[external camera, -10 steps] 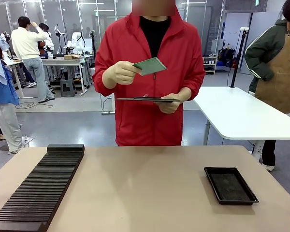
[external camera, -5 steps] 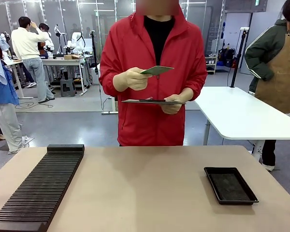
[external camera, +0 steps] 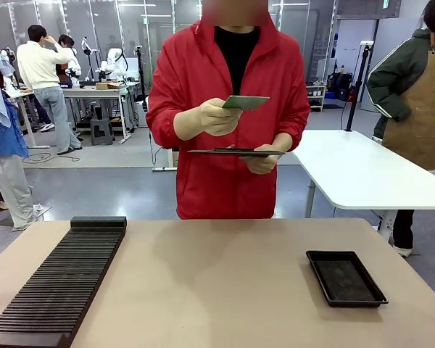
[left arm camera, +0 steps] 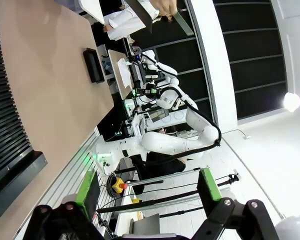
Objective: Inspect the PCB.
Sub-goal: Pick up the Blank PCB that the human is holding.
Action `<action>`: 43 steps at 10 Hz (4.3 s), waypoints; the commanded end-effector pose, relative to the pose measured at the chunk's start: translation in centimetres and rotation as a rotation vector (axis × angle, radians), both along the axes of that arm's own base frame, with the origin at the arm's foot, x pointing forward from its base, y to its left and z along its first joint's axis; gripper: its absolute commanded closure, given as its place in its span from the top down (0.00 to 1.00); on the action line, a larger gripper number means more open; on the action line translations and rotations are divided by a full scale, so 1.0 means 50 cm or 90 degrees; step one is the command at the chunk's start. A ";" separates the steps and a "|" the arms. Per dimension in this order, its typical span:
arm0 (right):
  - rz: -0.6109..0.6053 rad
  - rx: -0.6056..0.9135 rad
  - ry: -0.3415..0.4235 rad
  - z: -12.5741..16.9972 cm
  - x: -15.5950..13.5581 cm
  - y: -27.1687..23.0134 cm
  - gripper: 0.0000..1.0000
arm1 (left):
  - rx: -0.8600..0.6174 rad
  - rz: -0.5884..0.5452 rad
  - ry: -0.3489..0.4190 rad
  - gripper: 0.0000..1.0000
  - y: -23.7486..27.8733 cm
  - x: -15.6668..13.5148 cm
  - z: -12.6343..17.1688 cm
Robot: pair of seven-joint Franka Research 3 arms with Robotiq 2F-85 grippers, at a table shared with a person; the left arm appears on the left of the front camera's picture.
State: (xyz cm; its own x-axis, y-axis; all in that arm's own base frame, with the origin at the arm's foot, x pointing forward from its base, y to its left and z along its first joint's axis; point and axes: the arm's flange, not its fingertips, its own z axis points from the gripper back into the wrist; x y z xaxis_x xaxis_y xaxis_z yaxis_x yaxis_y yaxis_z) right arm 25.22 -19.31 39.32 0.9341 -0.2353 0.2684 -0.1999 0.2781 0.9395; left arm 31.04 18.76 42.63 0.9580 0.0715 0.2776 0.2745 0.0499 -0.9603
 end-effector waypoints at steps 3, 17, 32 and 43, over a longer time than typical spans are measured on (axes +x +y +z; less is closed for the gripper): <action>-0.001 0.005 -0.004 0.003 -0.002 -0.002 1.00 | 0.004 -0.002 0.000 1.00 -0.003 -0.002 0.008; 0.192 0.170 0.216 0.292 0.135 0.172 1.00 | 0.004 -0.002 0.000 1.00 -0.003 -0.002 0.008; 0.187 0.129 0.460 0.395 0.354 0.584 1.00 | 0.004 -0.002 0.000 1.00 -0.003 -0.002 0.008; 0.178 0.149 0.455 0.359 0.350 0.649 0.71 | 0.004 -0.002 0.000 1.00 -0.003 -0.002 0.008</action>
